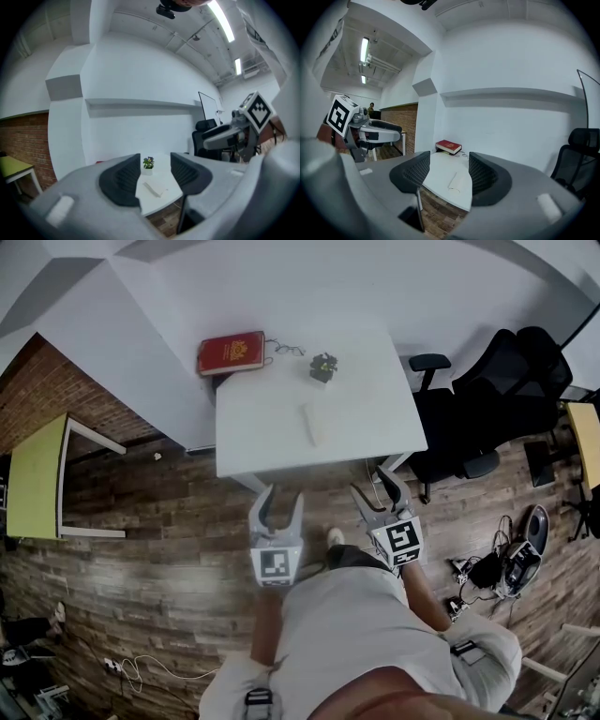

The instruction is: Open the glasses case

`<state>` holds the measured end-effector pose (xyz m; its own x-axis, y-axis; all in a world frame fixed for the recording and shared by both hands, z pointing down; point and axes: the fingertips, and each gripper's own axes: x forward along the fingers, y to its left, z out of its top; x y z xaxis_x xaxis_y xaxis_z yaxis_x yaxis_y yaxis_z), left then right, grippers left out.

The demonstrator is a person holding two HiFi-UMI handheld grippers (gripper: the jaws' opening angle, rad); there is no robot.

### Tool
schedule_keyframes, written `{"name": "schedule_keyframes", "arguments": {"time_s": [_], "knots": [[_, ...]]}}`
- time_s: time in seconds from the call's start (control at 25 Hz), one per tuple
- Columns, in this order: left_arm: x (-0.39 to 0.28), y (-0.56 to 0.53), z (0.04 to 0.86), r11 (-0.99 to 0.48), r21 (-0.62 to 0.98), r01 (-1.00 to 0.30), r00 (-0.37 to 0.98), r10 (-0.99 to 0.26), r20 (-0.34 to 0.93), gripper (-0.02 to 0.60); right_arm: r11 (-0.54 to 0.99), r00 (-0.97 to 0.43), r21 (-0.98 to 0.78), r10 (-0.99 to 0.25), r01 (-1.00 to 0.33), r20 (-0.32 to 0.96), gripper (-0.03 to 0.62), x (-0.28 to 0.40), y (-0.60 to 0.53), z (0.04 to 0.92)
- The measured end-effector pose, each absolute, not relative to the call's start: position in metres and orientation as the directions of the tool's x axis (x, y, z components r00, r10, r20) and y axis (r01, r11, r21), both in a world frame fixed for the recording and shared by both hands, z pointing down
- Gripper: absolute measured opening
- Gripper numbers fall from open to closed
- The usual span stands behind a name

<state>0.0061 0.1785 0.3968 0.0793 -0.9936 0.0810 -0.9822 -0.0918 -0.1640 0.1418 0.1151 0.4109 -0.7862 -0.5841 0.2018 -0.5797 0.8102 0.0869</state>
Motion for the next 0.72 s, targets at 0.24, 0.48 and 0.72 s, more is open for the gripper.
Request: {"name": "schedule_keyframes", "arguments": {"time_s": [0.24, 0.48, 0.72], "knots": [[0.003, 0.152, 0.4, -0.055, -0.132, -0.99, 0.037, -0.991, 0.13, 0.199, 0.828, -0.803, 0.07, -0.558, -0.557, 0.209, 0.249, 0.139, 0.084, 0.415], [0.003, 0.129, 0.398, -0.025, -0.142, -0.99, 0.007, -0.992, 0.127, 0.199, 0.843, -0.819, 0.062, -0.535, -0.535, 0.205, 0.249, 0.139, 0.058, 0.415], [0.0, 0.113, 0.395, -0.007, -0.155, -0.988, -0.013, -0.992, 0.124, 0.202, 0.851, -0.829, 0.05, -0.52, -0.522, 0.207, 0.249, 0.134, 0.038, 0.418]]}}
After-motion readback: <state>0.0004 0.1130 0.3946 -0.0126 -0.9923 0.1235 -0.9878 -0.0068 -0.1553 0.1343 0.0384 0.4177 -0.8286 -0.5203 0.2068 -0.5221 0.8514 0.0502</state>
